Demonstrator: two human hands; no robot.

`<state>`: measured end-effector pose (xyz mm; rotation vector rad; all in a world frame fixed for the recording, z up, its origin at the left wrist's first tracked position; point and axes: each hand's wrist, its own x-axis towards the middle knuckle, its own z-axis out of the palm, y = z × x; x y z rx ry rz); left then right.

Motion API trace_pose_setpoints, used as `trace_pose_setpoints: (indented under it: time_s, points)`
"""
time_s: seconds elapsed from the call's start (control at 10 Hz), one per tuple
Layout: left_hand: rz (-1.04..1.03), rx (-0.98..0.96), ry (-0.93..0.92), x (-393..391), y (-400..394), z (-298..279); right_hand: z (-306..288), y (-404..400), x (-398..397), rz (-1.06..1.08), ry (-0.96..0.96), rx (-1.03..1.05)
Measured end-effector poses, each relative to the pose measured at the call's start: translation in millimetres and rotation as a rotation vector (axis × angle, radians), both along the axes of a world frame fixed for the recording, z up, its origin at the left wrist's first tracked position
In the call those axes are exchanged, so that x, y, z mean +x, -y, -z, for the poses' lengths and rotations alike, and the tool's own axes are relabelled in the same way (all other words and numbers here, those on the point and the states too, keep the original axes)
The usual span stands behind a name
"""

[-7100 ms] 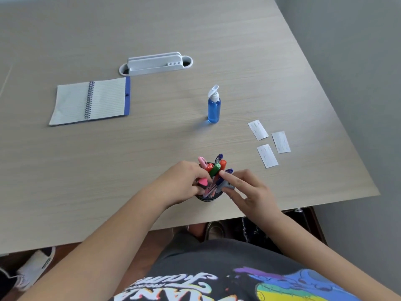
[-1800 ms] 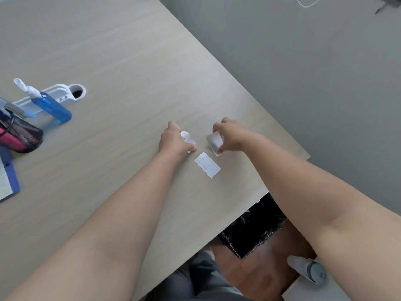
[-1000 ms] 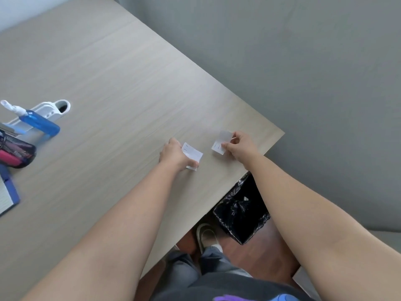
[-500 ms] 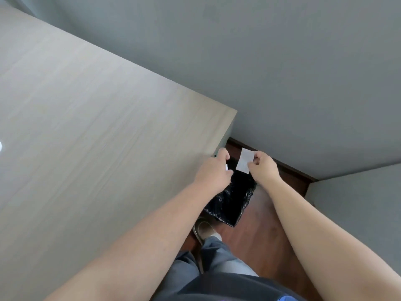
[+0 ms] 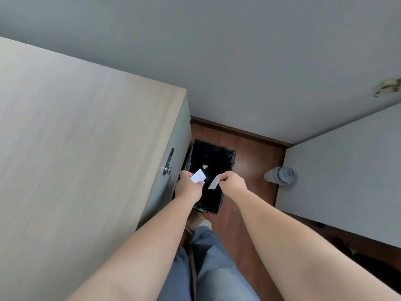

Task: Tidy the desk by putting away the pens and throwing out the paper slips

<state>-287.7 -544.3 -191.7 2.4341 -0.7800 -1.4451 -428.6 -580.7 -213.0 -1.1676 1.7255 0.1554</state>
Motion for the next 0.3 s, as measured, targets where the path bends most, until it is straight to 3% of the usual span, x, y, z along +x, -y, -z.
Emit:
trace_pose_setpoints:
  time_s: [0.1, 0.3]
  points:
    - [0.073, 0.029, 0.045, -0.8, -5.5, -2.2, 1.4, 5.3, 1.2, -0.069, 0.009, 0.029]
    - [0.094, -0.019, -0.169, 13.8, -17.8, -48.6, -41.3, 20.2, 17.6, -0.158, 0.062, -0.078]
